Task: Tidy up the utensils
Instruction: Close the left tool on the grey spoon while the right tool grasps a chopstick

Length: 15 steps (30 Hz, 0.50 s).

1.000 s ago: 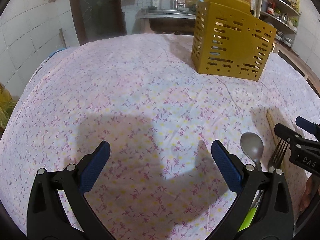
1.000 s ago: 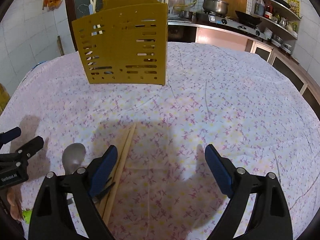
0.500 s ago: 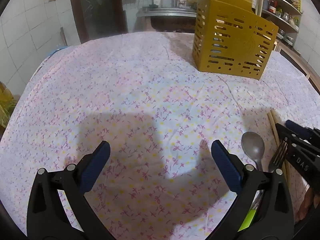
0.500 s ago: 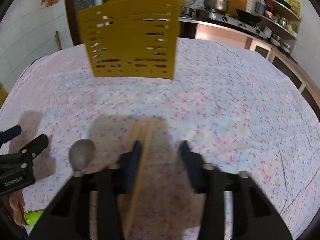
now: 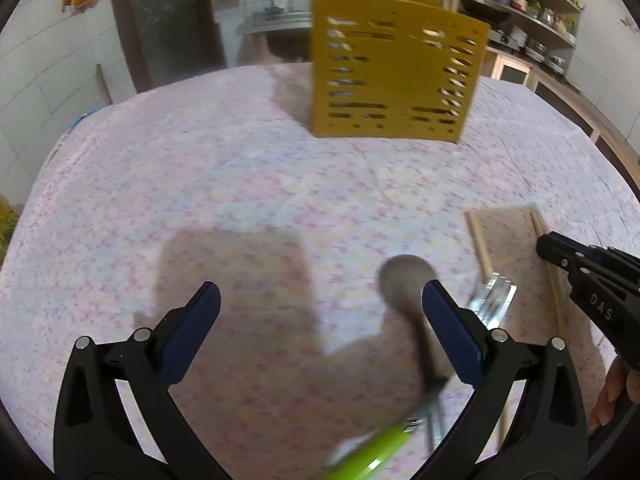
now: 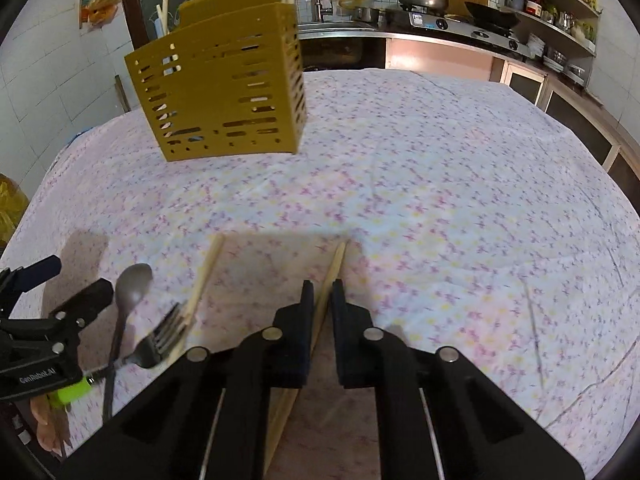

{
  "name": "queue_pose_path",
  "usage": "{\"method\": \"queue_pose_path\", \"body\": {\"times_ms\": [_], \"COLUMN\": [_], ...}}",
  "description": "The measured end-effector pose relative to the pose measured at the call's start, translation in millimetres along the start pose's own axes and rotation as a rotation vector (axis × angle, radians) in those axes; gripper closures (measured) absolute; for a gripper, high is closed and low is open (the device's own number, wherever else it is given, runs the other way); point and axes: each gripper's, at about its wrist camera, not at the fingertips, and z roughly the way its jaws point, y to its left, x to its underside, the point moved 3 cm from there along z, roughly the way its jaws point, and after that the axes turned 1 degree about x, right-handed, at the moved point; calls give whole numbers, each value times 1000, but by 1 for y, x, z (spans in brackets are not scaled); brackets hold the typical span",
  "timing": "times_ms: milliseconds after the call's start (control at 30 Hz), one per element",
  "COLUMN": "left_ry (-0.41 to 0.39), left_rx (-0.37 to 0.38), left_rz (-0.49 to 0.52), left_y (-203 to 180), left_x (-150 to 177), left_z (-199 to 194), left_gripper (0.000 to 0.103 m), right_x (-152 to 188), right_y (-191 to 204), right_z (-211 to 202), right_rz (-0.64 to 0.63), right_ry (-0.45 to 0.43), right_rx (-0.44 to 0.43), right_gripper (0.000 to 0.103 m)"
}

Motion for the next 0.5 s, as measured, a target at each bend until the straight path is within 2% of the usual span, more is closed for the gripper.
{"method": "queue_pose_path", "body": {"times_ms": [133, 200, 267, 400, 433, 467, 500], "left_ry": [6, 20, 50, 49, 50, 51, 51], "left_rx": [3, 10, 22, 12, 4, -9, -7], "left_rz": [-5, -9, -17, -22, -19, -13, -10], "left_y": [-10, -12, -14, -20, -21, -24, -26], "left_x": [1, 1, 3, 3, 2, 2, 2], "left_z": [4, 8, 12, 13, 14, 15, 15], "left_gripper": [7, 19, 22, 24, 25, 28, 33], "right_x": [-1, -1, -1, 0, 0, 0, 0], "right_y": [-2, 0, 1, -1, -1, -2, -4], "right_z": [1, 2, 2, 1, 1, 0, -2], "right_rz": [14, -2, -11, 1, 5, 9, 19], "right_ry": [-10, -20, -27, -27, -28, -31, -39], "right_rx": [-14, -3, 6, 7, 11, 15, 20], "right_gripper": [93, 93, 92, 90, 83, 67, 59]}}
